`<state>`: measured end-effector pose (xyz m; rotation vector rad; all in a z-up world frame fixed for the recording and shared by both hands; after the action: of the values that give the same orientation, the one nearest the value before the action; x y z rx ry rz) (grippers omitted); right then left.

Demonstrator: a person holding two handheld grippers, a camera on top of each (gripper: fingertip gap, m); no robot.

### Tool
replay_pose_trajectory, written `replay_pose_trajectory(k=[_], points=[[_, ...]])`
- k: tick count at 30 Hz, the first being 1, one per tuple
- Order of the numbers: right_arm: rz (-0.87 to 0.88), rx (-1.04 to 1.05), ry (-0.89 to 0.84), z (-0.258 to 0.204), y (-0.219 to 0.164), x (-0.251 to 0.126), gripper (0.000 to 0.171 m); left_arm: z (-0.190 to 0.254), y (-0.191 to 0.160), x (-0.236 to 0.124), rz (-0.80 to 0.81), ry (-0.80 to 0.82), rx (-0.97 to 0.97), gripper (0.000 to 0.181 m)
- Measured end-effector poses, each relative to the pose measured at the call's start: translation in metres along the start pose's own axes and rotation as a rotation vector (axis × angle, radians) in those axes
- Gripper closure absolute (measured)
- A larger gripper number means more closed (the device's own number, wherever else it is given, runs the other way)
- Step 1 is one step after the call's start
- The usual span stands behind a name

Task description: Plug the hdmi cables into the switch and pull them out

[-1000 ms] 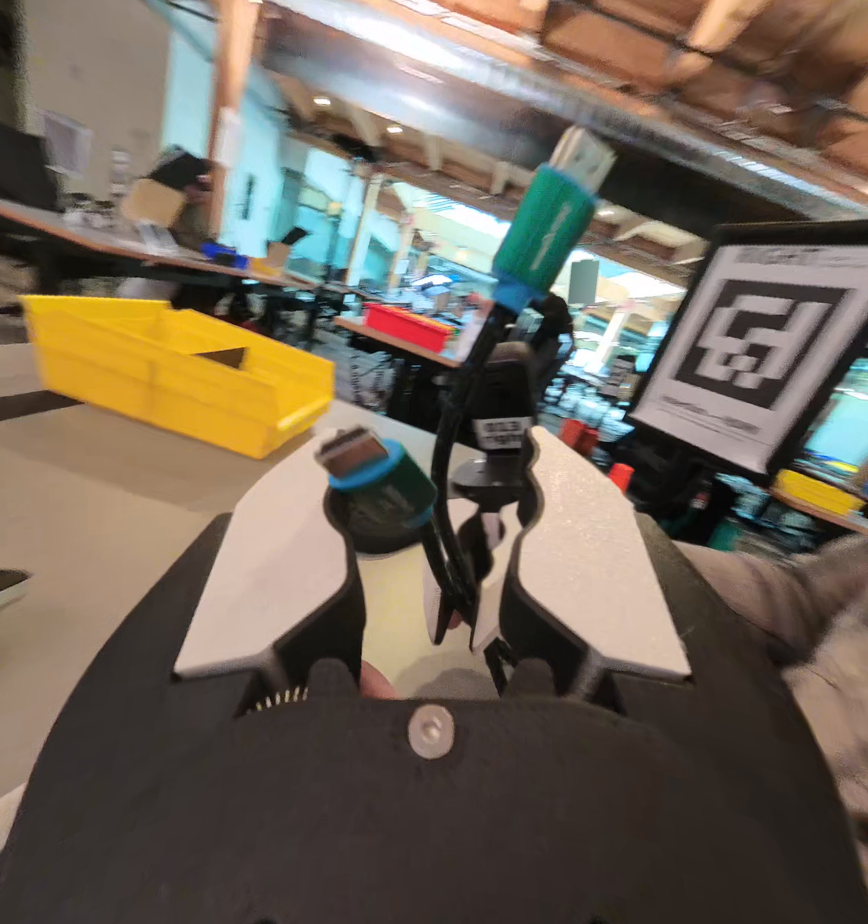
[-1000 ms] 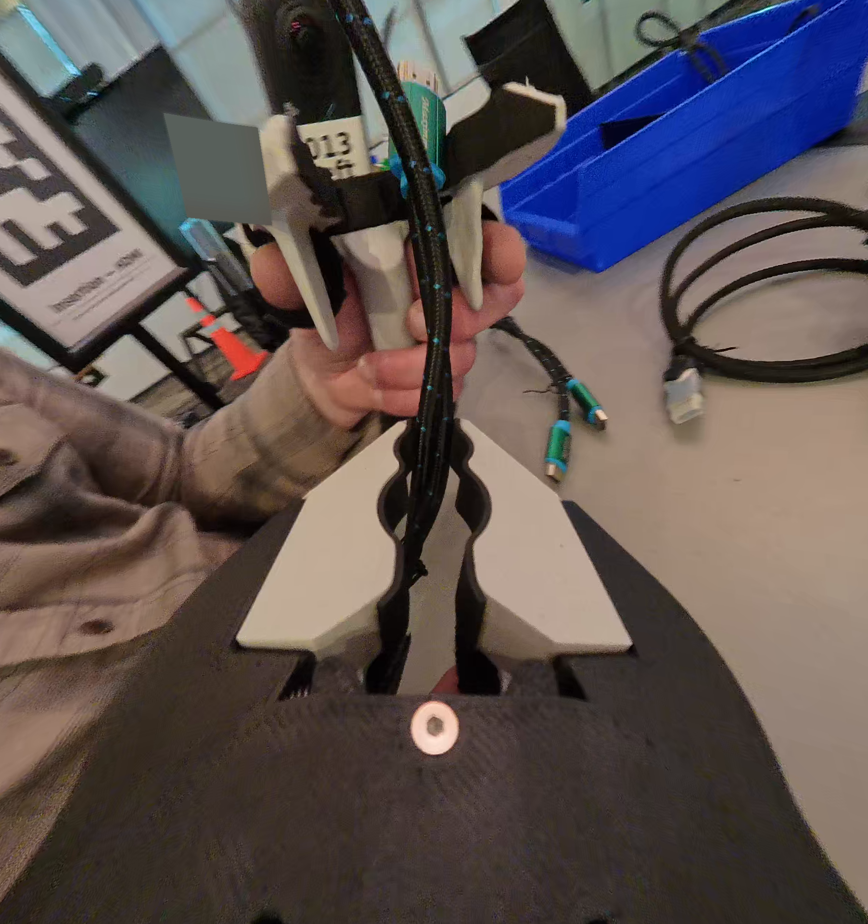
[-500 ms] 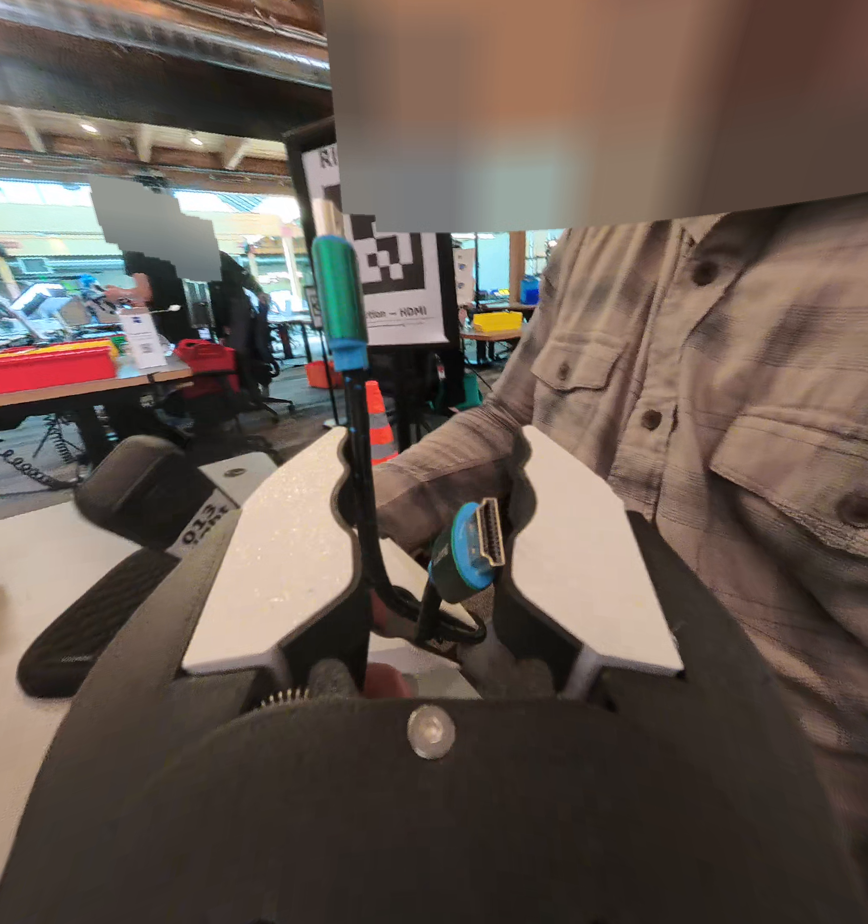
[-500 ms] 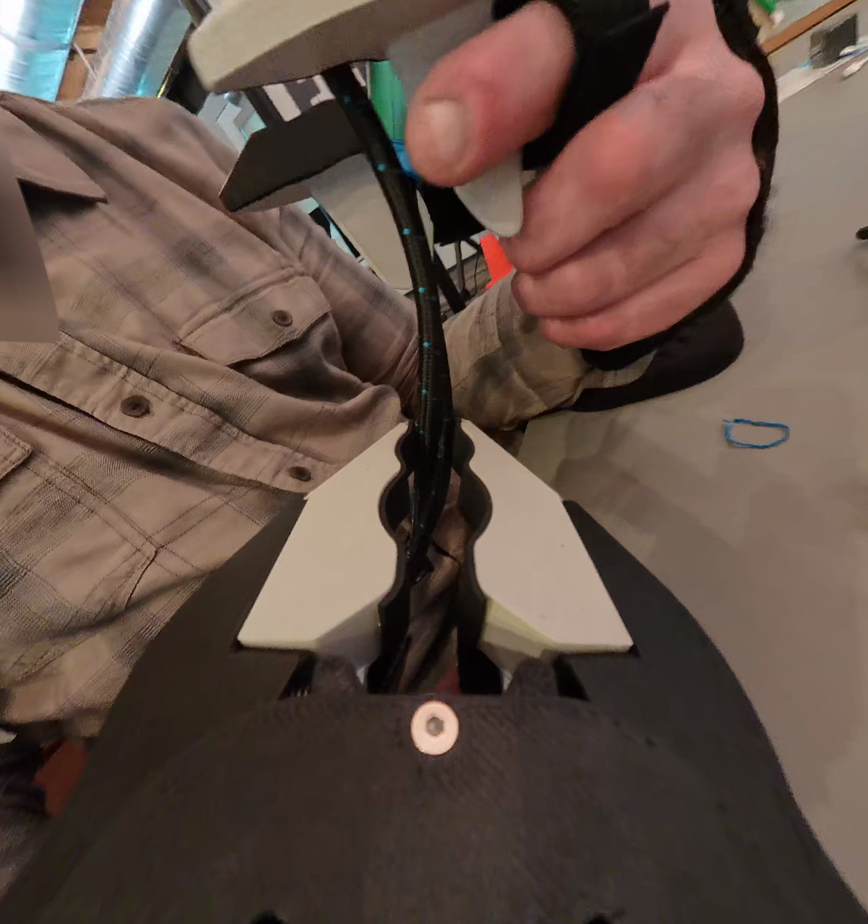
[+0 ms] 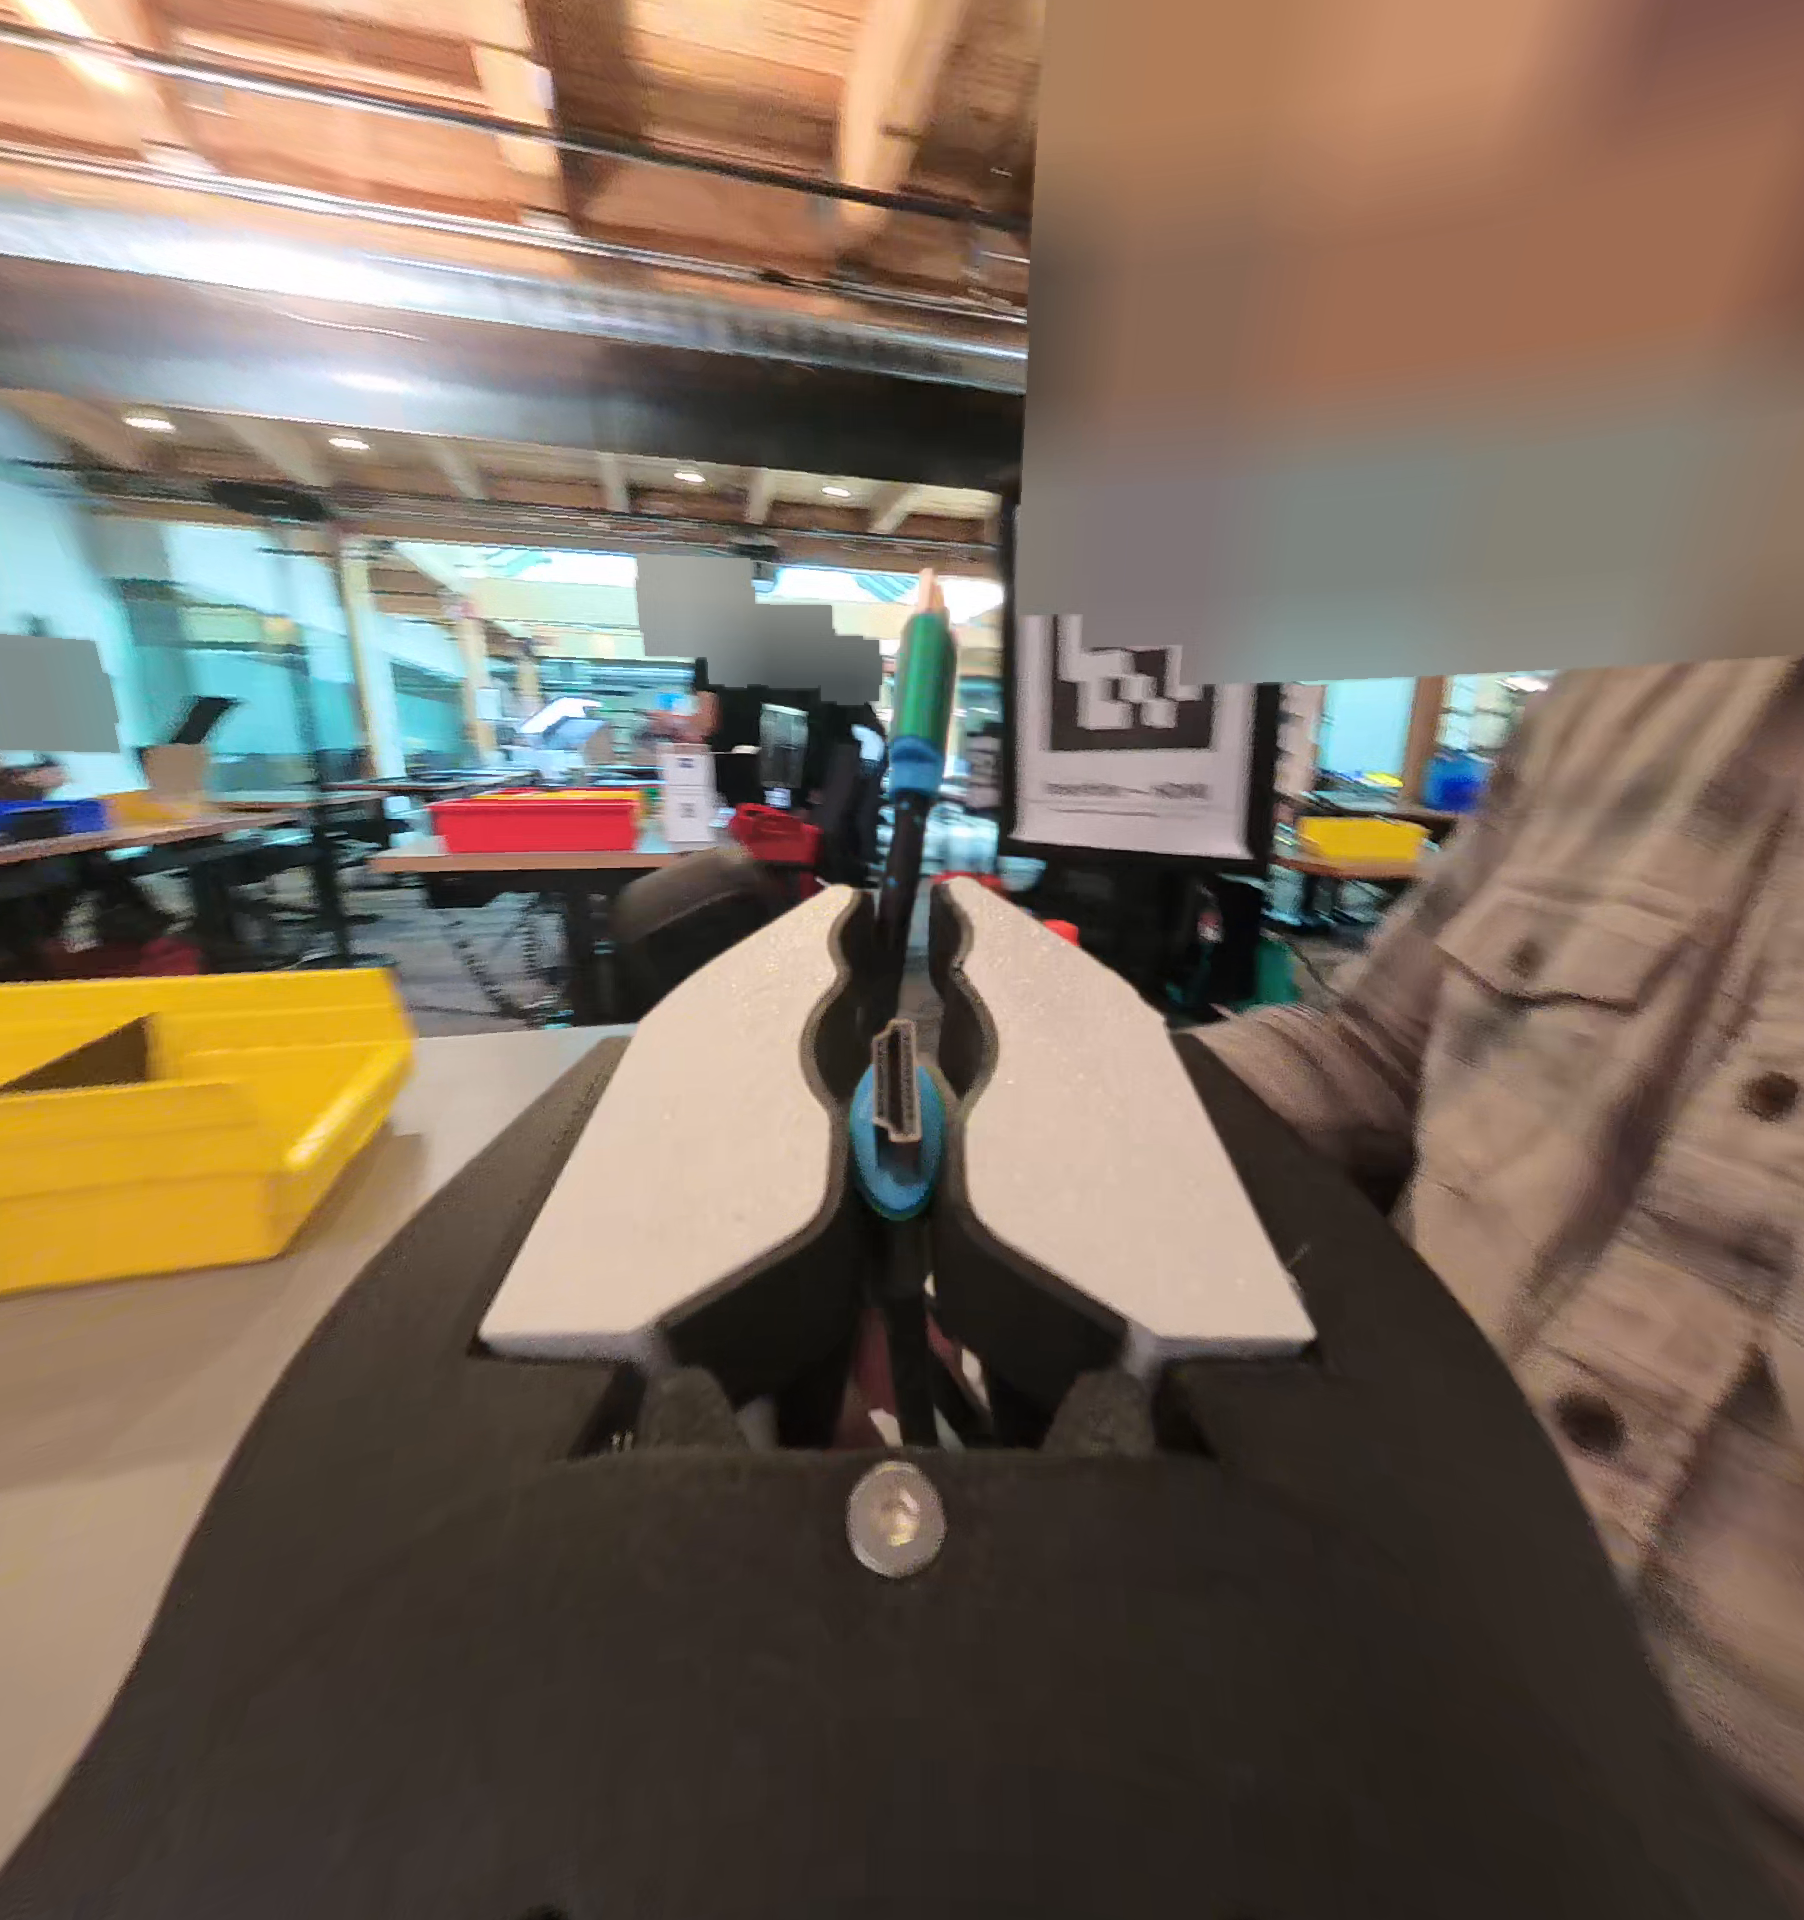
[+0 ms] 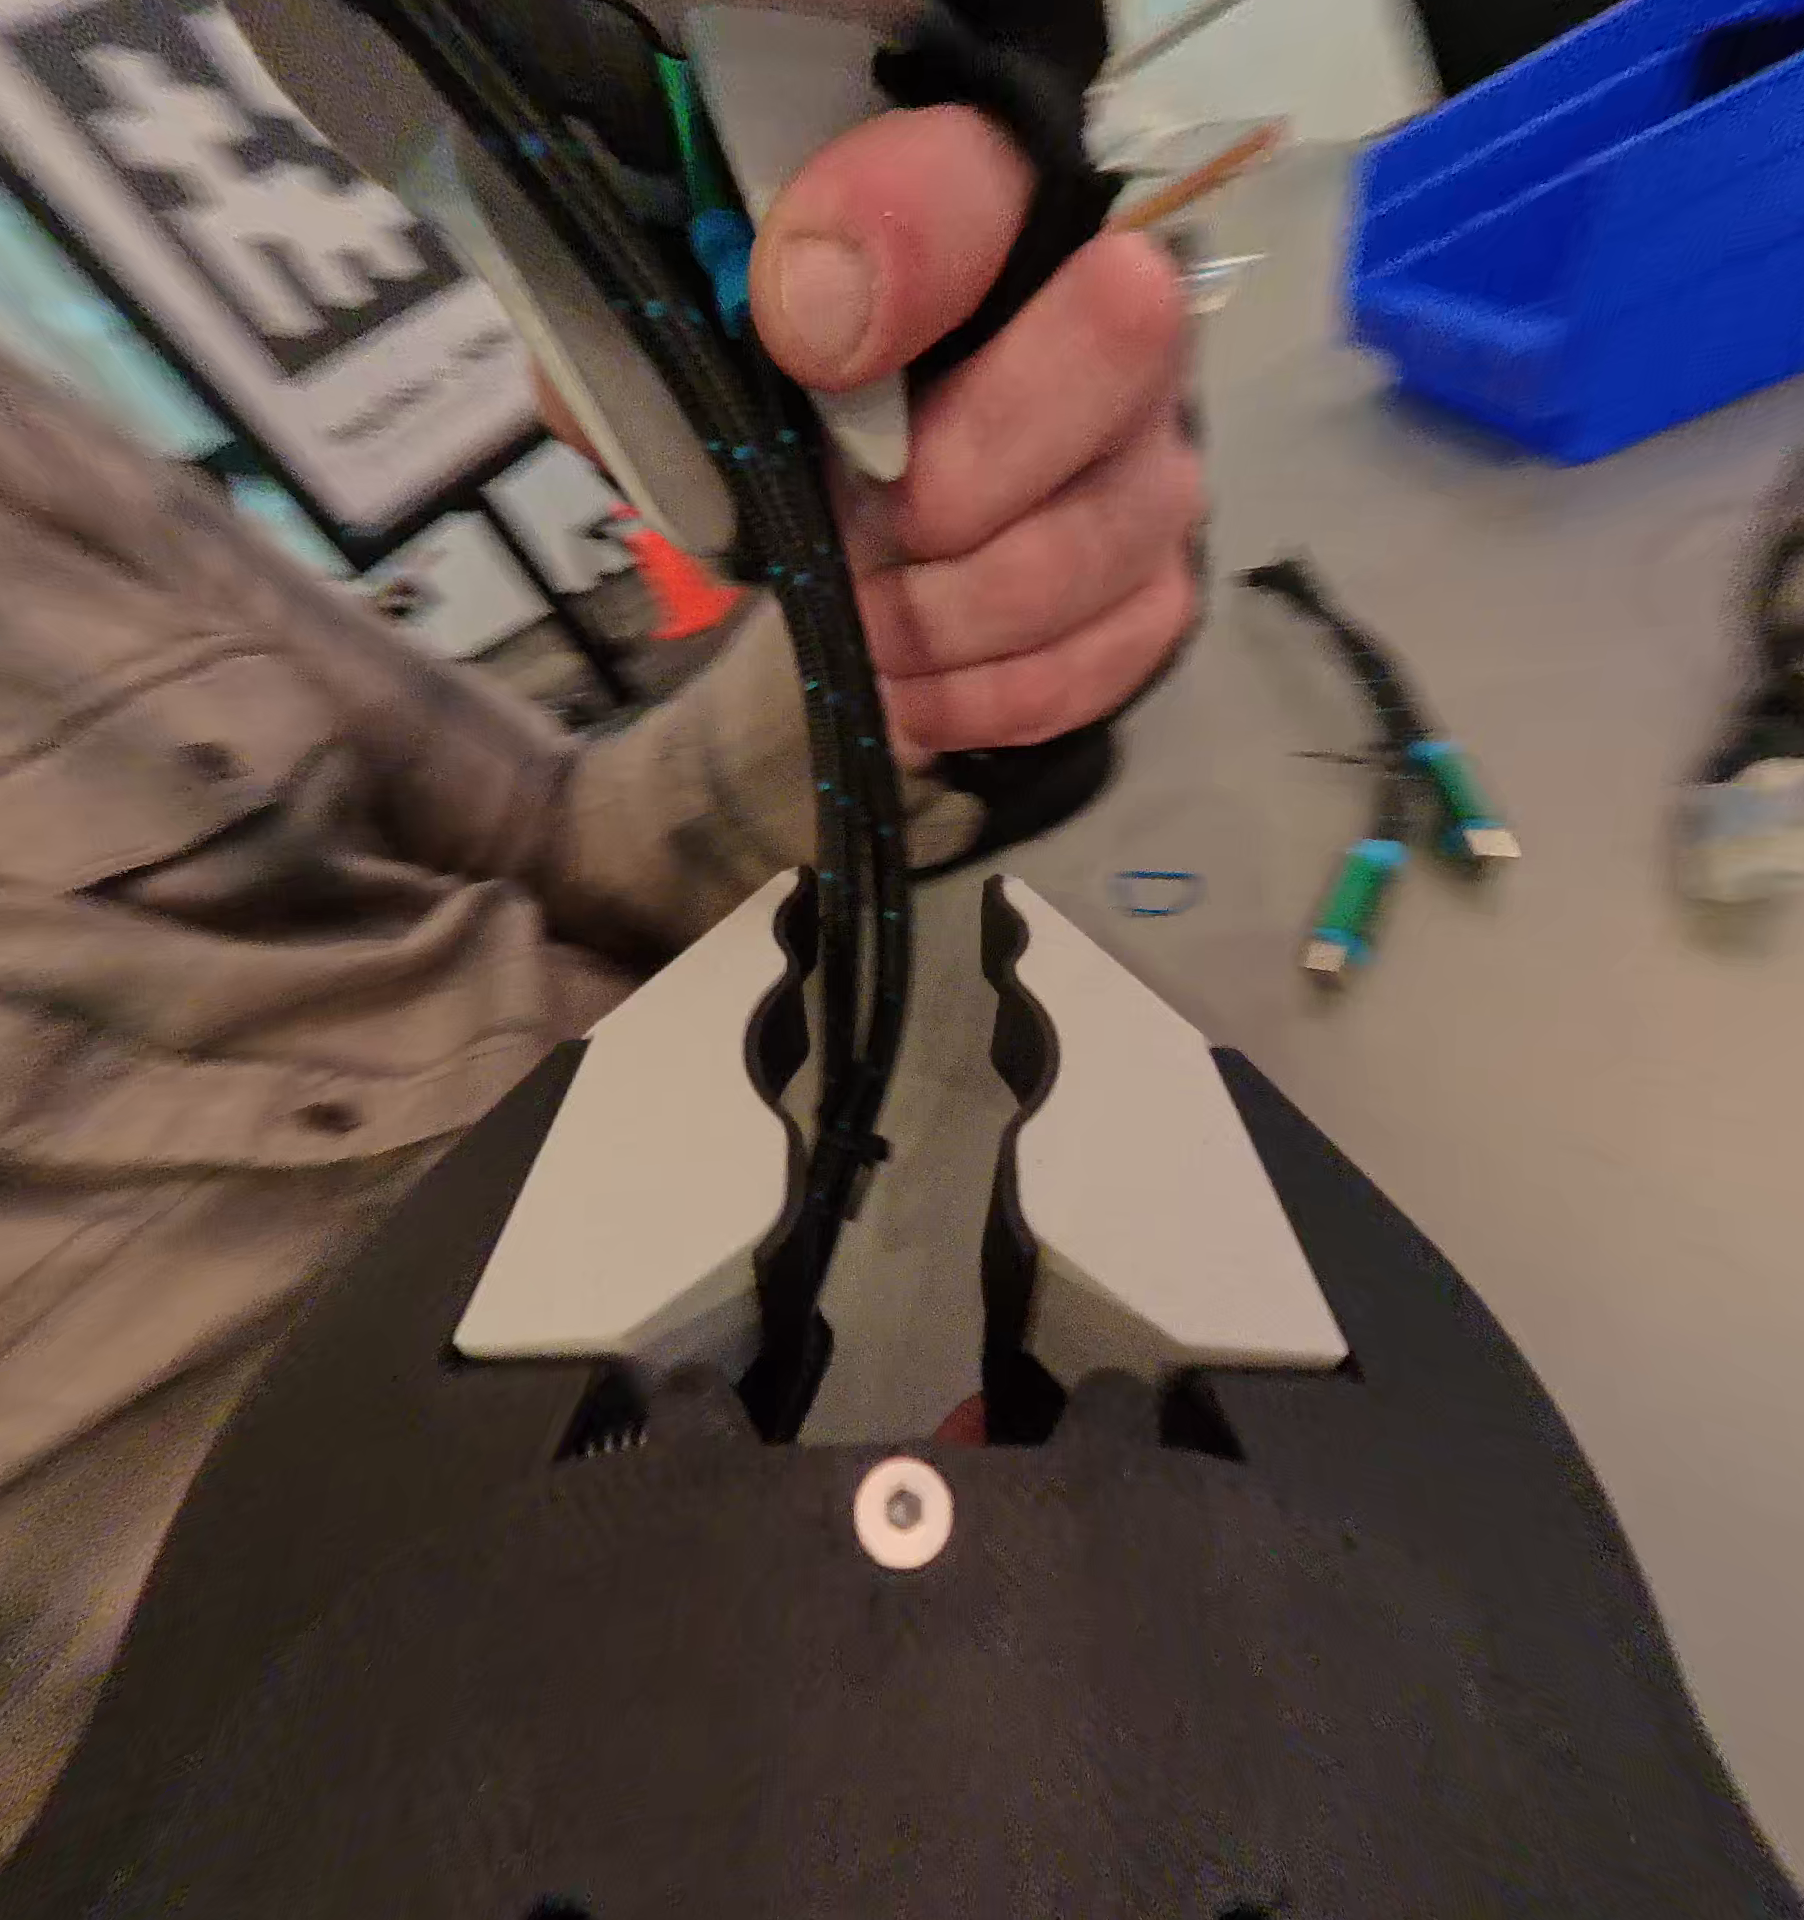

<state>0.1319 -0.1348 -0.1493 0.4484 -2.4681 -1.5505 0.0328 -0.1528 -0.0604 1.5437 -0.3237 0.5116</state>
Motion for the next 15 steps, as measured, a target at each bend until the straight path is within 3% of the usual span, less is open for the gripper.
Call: replay_pose_trajectory(k=[1, 4, 7, 12, 15], points=[[-0.001, -0.056, -0.101, 0.005, 0.005, -0.002, 0.132, -0.008, 0.002, -0.003, 0.026, 0.077, 0.002, 0.171], [0.026, -0.277, -0.326, 0.004, 0.025, -0.006, 0.133, -0.018, 0.002, -0.005, 0.063, 0.176, -0.02, 0.171], [-0.106, -0.428, -0.549, 0.011, 0.026, -0.001, 0.125, -0.023, -0.007, 0.0, 0.045, 0.241, -0.007, 0.171], [-0.203, -0.433, -0.562, 0.017, 0.01, 0.015, 0.106, -0.024, -0.017, 0.011, -0.04, 0.315, 0.027, 0.172], [-0.275, -0.536, -0.585, 0.015, 0.009, 0.019, 0.11, -0.028, -0.026, 0.015, -0.129, 0.403, 0.057, 0.172]])
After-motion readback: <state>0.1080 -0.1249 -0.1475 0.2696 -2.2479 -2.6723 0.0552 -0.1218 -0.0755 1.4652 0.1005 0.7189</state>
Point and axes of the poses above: each gripper's, where its closed fingertips meet, x out along the fingers, y out of its top, z = x × y across the jaws, the point moved 7 cm from there along -x, back along the fingers, and after that the axes turned 11 degrees about z, right-handed, at the moved point
